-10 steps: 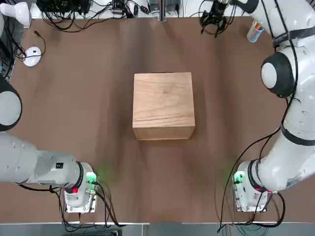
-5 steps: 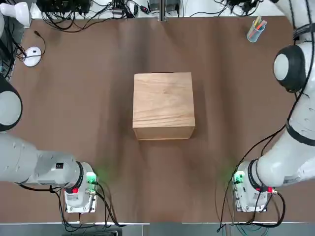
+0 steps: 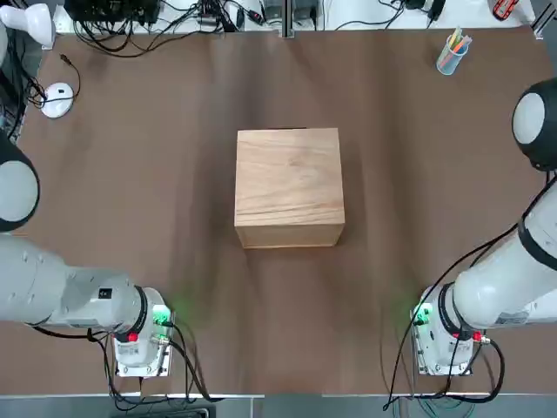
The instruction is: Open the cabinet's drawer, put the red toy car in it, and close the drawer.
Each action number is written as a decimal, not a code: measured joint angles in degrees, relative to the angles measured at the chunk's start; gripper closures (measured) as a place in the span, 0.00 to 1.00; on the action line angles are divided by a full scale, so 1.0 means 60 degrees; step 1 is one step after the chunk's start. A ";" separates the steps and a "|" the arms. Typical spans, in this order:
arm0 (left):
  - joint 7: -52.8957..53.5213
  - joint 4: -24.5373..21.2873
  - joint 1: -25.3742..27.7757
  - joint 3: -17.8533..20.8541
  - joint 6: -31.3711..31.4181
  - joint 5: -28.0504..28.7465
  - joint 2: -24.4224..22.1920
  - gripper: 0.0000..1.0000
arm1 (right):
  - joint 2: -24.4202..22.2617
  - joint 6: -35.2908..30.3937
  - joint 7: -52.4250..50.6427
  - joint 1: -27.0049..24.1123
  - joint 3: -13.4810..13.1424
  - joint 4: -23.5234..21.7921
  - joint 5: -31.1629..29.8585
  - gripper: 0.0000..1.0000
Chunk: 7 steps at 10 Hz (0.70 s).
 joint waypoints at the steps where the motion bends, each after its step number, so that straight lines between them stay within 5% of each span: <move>1: 0.0111 0.0022 0.0001 0.0117 0.0000 -0.0017 0.0000 0.03 | -0.0173 -0.0171 -0.0026 -0.0018 0.0003 0.0001 -0.0002 0.00; 3: 0.0326 0.0052 0.0025 0.0199 0.0000 -0.0028 0.0000 0.03 | -0.0513 -0.0695 -0.0026 -0.0018 0.0055 -0.0088 -0.0003 0.00; 7: 0.0331 0.0058 0.0033 0.0213 0.0000 -0.0028 0.0000 0.02 | -0.1490 -0.0558 -0.0434 -0.0018 0.0089 -0.1495 -0.0003 0.00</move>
